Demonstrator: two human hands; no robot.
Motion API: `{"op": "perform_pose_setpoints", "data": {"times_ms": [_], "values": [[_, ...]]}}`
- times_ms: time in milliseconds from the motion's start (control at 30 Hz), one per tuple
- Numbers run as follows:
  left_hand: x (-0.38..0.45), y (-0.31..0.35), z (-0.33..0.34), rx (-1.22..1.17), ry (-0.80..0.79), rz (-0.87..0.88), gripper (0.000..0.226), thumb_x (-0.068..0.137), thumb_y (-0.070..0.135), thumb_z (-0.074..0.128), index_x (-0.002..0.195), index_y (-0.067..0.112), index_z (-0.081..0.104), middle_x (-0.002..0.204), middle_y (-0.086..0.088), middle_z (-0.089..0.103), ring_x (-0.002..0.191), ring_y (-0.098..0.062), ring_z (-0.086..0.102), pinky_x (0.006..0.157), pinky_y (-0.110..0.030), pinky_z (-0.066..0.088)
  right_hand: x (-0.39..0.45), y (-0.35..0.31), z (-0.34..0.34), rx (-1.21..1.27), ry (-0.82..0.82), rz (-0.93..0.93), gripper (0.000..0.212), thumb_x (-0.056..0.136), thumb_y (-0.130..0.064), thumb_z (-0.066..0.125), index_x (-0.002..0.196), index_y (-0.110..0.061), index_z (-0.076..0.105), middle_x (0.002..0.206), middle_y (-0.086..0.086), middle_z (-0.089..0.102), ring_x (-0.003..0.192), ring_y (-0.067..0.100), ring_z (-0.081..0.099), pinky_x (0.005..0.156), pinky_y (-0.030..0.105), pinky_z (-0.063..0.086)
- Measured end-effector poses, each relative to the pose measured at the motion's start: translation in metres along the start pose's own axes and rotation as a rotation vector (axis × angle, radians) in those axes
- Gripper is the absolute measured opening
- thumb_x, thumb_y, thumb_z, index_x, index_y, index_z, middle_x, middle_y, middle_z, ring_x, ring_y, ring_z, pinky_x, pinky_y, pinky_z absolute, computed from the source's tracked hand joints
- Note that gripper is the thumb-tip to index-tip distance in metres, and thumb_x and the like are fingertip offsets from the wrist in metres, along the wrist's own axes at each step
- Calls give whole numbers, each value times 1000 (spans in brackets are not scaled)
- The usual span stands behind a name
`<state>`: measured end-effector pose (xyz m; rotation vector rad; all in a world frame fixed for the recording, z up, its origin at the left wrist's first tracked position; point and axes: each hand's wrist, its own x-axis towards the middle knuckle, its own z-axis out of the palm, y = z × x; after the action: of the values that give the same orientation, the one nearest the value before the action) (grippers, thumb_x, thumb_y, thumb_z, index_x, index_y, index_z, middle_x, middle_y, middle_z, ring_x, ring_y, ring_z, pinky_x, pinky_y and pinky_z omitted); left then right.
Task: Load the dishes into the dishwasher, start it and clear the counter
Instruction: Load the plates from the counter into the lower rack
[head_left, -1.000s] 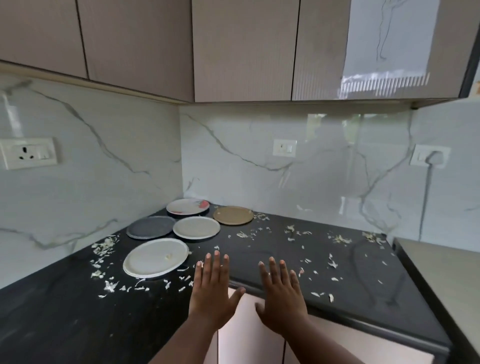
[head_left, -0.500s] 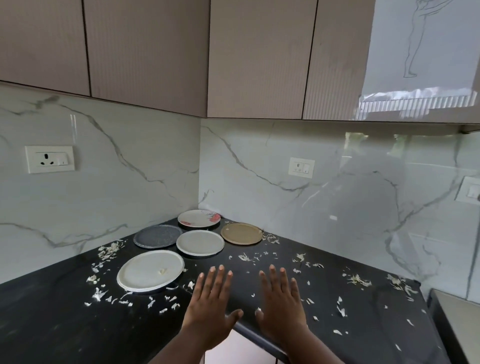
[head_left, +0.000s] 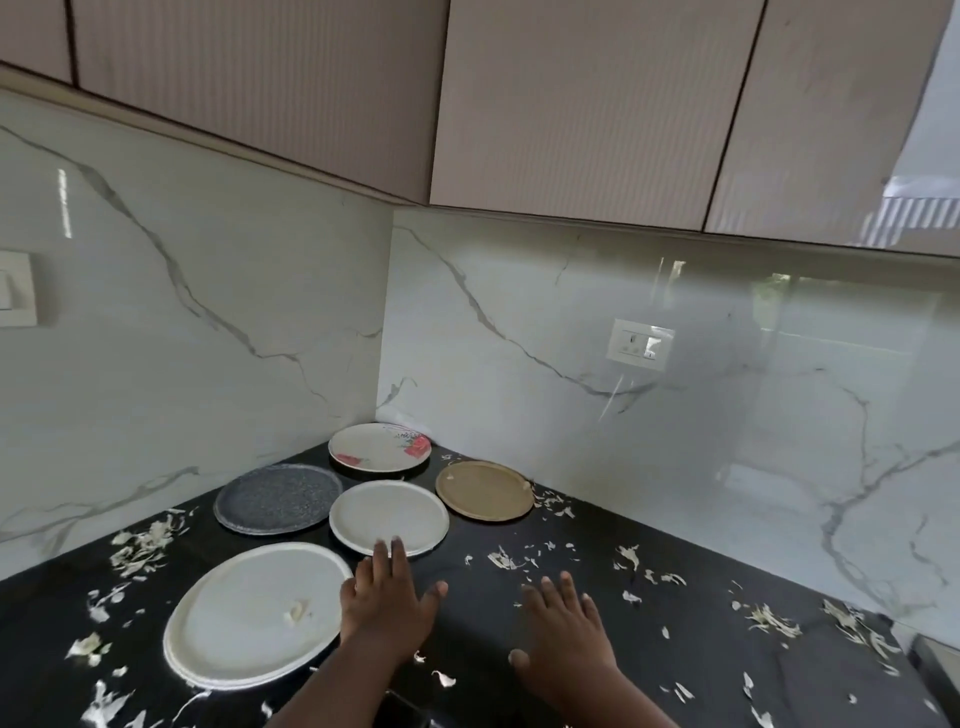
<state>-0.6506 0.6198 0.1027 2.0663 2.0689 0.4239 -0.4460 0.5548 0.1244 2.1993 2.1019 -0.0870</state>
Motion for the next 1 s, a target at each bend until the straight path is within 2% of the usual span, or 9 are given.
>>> {"op": "perform_pose_setpoints", "data": {"times_ms": [133,233,333,433,567,667,767,900,1000], "values": [[27,-2,12,-55,-17,-11,91,88,72,31,154,16,3,161,-5,11,144,-27,19,112,-42,22,22,6,7,-52,-83,68,79,89,-47,56,153,-21,18,161,7,16,149,30,-4,119,50,6],[40,-8,20,-19,-57,4,87,88,70,36,153,17,11,157,-5,18,141,-26,24,111,-42,23,46,11,1,-46,-89,127,66,89,-48,55,145,-20,33,152,7,34,146,30,18,116,48,21],[59,-17,17,-117,-49,-47,78,89,65,43,148,19,22,149,-3,30,137,-25,31,108,-40,28,76,9,-8,1,-75,144,58,89,-48,54,139,-22,41,143,4,45,134,24,38,109,42,33],[86,-25,6,-394,-32,-216,72,90,53,54,145,17,29,146,-9,35,133,-30,38,107,-42,32,106,1,-8,35,-95,149,50,91,-45,52,135,-24,45,138,2,49,128,22,44,105,40,36],[129,-29,1,-827,74,-494,70,87,34,67,141,3,33,141,-20,39,128,-37,41,103,-43,35,150,-1,-5,134,-56,141,35,91,-37,47,124,-26,52,129,-1,56,120,19,50,97,35,41],[156,-32,9,-909,81,-681,73,84,28,72,138,-4,33,140,-26,37,124,-42,42,100,-46,37,177,3,-1,183,-32,142,28,93,-33,41,118,-27,55,123,-2,59,116,19,54,92,34,43],[178,-31,18,-916,78,-764,76,83,26,73,138,-5,30,142,-28,34,125,-44,40,102,-48,37,204,11,2,269,31,157,24,96,-33,40,109,-26,59,113,-3,64,104,18,59,85,33,47],[205,-27,28,-833,64,-843,74,83,25,69,139,0,28,142,-26,32,126,-46,39,106,-50,35,247,18,8,545,92,267,21,96,-35,44,103,-24,60,104,-2,64,92,14,59,81,32,49],[224,-25,33,-721,62,-904,67,82,18,63,137,-1,30,142,-25,35,128,-43,35,107,-47,30,282,15,9,970,45,417,20,93,-22,53,112,-14,53,107,5,58,97,20,58,81,30,48]]}}
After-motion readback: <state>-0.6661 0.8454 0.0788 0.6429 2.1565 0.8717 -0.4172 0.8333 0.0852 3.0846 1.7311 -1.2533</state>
